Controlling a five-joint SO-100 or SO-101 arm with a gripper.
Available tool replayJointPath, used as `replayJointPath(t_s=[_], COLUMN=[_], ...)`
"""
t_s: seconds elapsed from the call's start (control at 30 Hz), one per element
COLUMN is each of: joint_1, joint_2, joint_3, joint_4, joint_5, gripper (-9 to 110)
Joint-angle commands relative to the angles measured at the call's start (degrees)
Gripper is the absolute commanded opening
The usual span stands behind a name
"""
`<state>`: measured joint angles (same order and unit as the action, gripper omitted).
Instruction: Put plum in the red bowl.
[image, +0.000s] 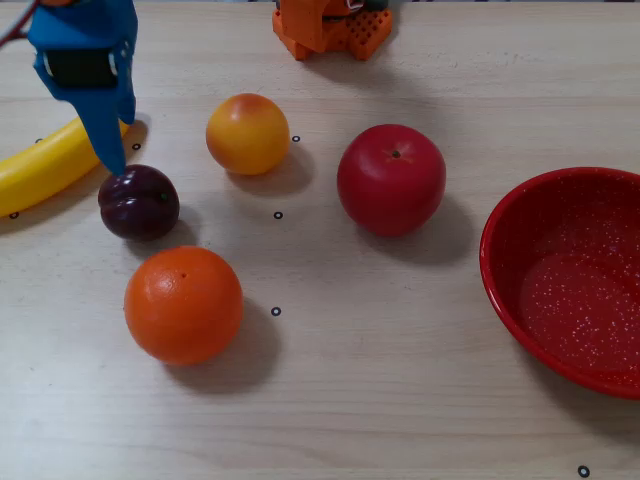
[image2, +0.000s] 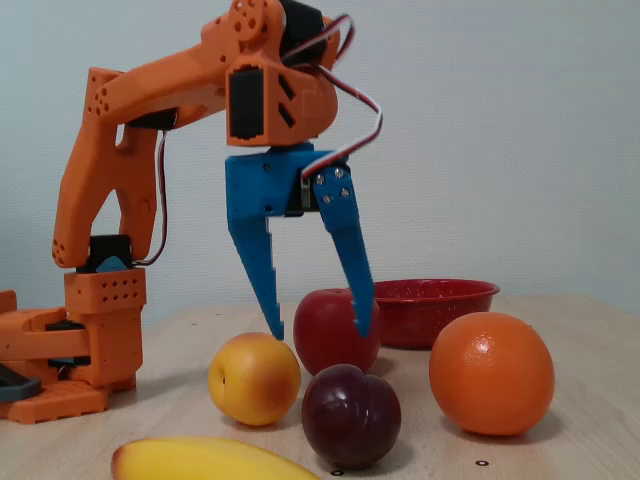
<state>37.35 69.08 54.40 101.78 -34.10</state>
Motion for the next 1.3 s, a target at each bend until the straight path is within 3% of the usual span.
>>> replayJointPath(t_s=[0.0,0.53,1.27], joint_1=[2.5,4.6,5.1], joint_2=[2.0,-1.7,-5.4], joint_3=[-5.0,-5.1,-5.4], joint_4=[0.8,2.5,3.9], joint_5=[-4.0,-13.0,-19.2], gripper=[31,44,46])
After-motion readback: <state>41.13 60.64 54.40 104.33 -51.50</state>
